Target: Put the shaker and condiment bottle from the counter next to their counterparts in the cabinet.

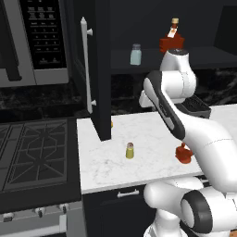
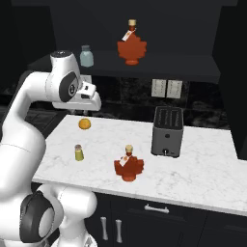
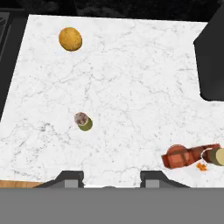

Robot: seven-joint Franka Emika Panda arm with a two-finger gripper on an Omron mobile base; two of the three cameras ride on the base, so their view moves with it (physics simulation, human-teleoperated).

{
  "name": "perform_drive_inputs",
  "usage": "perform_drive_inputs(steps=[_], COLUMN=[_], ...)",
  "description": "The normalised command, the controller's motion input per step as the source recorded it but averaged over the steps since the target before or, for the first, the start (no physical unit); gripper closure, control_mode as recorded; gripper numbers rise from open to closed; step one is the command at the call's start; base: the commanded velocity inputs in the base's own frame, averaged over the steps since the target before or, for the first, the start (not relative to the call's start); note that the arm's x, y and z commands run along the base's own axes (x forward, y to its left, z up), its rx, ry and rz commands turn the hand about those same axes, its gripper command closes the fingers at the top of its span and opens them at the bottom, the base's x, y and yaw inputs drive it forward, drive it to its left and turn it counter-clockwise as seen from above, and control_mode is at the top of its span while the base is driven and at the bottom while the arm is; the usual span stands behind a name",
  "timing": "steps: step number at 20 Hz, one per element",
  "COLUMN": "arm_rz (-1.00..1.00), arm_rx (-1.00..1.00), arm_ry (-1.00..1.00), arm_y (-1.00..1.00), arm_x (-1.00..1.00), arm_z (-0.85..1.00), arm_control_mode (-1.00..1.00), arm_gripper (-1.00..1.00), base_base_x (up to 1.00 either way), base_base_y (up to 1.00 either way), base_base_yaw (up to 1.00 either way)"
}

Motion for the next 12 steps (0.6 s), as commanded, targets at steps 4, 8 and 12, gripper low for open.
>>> perform_drive_inputs(steps=[4, 8, 12], arm_rz=[-0.03, -0.32, -0.5], arm_rx=[-0.02, 0.0, 0.01], arm_ry=[0.0, 0.0, 0.03], arm_y=[0.0, -0.13, -0.4], arm_x=[-0.13, -0.56, -0.37], arm_z=[-0.03, -0.02, -0.21], arm_control_mode=[-1.0, -1.0, -1.0], arm_gripper=[-1.0, -1.0, -1.0], base_base_x=[0.0, 0.0, 0.0], base_base_y=[0.0, 0.0, 0.0], base_base_yaw=[0.0, 0.0, 0.0])
